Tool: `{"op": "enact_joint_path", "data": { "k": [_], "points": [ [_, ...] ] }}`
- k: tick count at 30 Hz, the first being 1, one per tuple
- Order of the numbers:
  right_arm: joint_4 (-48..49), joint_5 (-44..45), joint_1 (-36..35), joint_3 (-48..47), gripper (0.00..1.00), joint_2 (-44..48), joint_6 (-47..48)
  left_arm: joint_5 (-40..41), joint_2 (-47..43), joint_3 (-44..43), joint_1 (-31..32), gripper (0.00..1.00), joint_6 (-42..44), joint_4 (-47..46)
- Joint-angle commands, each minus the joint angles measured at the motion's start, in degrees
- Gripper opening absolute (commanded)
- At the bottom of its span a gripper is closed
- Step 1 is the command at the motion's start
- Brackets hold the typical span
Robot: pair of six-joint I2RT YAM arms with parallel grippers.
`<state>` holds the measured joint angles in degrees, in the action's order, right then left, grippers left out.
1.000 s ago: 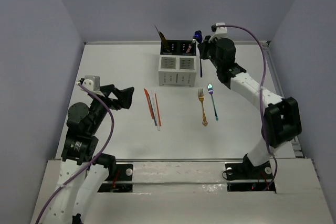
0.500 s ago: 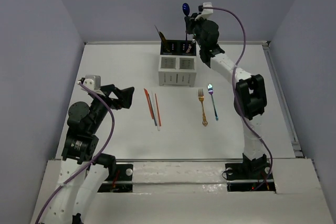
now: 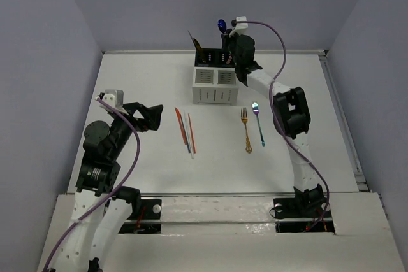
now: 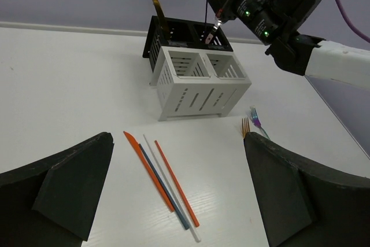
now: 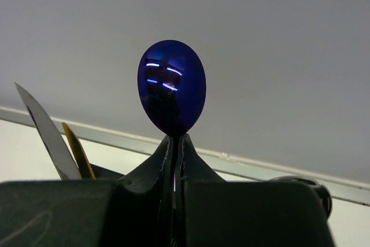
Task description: Sort the eating utensils into containers
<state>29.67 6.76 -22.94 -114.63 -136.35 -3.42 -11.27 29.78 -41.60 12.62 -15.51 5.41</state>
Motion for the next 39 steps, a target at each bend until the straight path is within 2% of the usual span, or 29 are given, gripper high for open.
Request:
{"op": "enact_joint_path", "data": {
  "k": [1, 3, 5, 6, 9, 10, 15, 18, 19, 20, 23, 26, 27, 29, 34, 39],
  "points": [
    [5.92, 1.15, -0.26, -1.04, 0.01, 0.65, 1.14, -1.21, 0.37, -0.23, -0.93, 0.99, 0.39, -2.86],
    [6.36, 0.71, -0.26, 0.80, 0.04, 1.35, 0.79, -1.30, 0.45, -0.23, -0.93, 0.99, 0.30, -2.86],
    [7.50, 0.36, -0.26, 4.39, 0.19, 2.49, 0.17, -1.39, 0.37, -0.14, -0.93, 0.99, 0.30, -2.86],
    [8.46, 0.18, -0.26, 5.63, 0.35, 3.89, -0.09, -1.48, 0.28, -0.14, -0.93, 0.99, 0.30, -2.86],
    [7.43, -0.17, -0.26, 8.18, 0.52, 7.05, -0.27, -1.39, -0.16, -0.14, -0.93, 0.99, 0.39, -2.95],
    [6.90, -0.17, -0.26, 8.63, 0.54, 8.02, -0.36, -1.30, -0.25, -0.14, -0.93, 0.99, 0.39, -2.95],
    [0.40, 0.52, -0.26, 13.27, 0.58, 16.37, -1.40, -0.25, -1.48, -0.14, -0.93, 0.99, 0.48, -2.69],
    [-1.71, 1.49, -0.26, 26.59, 0.58, 25.50, -5.69, 0.10, -2.36, -0.06, -0.93, 0.99, 0.48, -2.68],
    [-2.24, 1.58, -0.26, 26.65, 0.58, 27.87, -7.11, 0.02, -2.53, -0.06, -0.93, 0.99, 0.48, -2.68],
    [-4.77, 1.67, -0.26, 32.31, 0.58, 32.25, -9.48, 0.02, -2.53, -0.06, -0.93, 0.99, 0.48, -2.60],
    [-13.80, 2.11, -0.26, 40.33, 0.55, 38.85, -14.40, -0.25, -2.62, 0.03, -0.93, 0.99, 0.39, -2.77],
    [-22.60, 1.59, -0.26, 43.69, 0.51, 41.60, -16.53, -0.25, -2.71, 0.12, -0.93, 0.99, 0.39, -2.68],
    [-29.08, 1.24, -0.26, 44.14, 0.50, 42.48, -16.79, -0.25, -2.80, 0.12, -0.41, 0.99, 0.30, -2.60],
    [-35.70, 0.71, -0.26, 47.28, 0.49, 43.36, -16.62, -0.33, -3.06, 0.21, -0.41, 0.99, 0.30, -2.60],
    [-41.97, 1.58, -0.79, 54.31, 0.49, 48.63, -16.00, -0.42, -4.03, 0.38, -0.41, 0.99, 0.13, -2.42],
    [-44.79, 0.45, -1.40, 58.90, 0.50, 48.91, -16.00, -0.77, -3.85, 0.38, -0.41, 0.99, 0.04, -2.60]
  ]
}}
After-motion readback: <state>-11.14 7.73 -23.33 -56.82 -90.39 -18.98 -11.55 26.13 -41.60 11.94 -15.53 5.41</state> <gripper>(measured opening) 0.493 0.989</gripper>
